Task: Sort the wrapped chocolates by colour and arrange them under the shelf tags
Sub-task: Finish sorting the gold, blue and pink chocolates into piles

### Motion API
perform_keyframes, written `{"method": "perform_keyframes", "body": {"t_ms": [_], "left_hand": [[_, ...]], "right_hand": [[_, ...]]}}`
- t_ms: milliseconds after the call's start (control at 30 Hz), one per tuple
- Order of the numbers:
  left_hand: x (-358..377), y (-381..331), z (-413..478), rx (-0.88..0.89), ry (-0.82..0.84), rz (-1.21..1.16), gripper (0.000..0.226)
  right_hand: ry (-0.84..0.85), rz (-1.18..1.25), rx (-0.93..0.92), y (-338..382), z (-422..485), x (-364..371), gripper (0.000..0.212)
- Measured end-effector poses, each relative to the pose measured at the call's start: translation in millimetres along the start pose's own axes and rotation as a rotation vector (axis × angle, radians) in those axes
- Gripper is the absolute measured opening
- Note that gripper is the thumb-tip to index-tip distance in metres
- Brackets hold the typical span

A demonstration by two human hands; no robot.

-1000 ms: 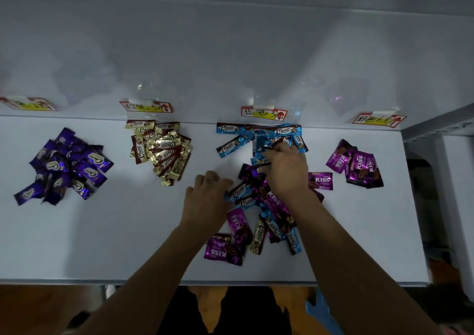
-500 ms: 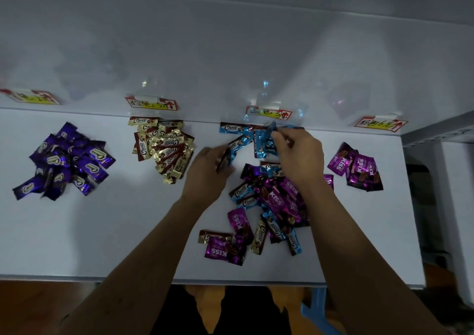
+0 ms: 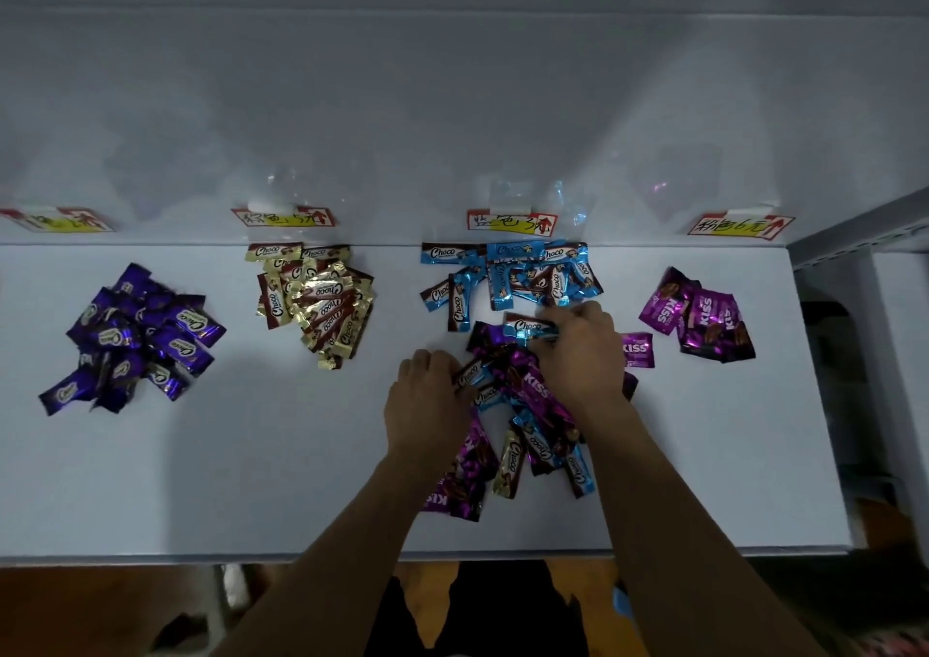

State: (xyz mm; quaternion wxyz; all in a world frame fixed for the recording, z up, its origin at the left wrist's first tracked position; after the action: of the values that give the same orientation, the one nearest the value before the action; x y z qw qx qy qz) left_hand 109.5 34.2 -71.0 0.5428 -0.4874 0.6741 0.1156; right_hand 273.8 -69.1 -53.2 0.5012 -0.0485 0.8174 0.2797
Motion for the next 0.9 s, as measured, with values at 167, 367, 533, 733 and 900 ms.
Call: {"method": "perform_keyframes", "body": {"t_ms": [167,367,533,733,900], "left_hand": [[-6.8,14.6,3.5,-0.093,0.072,-0.084,0.014],[-66.4,2.7,18.1,-0.11,-0.121,-0.421,0.01],[-69.2,-40.9,57.0,-0.069,-0.102,-0.546,0.016],[-44.3,-50.4,38.2,0.126,-0.041,-0.22,0.041],[18.4,-61.7,-1.1,0.457,0.228,0.253,0.064]], "right_hand": [[-0.084,0.203,-0.008,-1.6,-1.7,-10.5,0.018],[-0.049,0.605,0.189,-25.6,-4.8,-14.4,0.016],[0.023,0.823,0.244,-19.5,9.9,-9.0,0.021],[0.057,0.429,0.084,-12.3,17.0,-22.9,0.057],[0.264,-0.12,0.041,-39.2,-38.7,4.6,0.09]]}}
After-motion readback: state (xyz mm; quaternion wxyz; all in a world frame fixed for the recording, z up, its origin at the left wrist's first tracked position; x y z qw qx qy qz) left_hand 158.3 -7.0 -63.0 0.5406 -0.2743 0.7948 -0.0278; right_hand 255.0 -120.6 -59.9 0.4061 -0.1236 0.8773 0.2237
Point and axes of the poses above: each hand's wrist, its own z-axis towards the middle knuckle, its own x-axis out of the palm, y = z × x, the point moved 9 cm from there along z, towards the middle knuckle, and after that the axes turned 5 degrees about z, right-handed, at the moved point
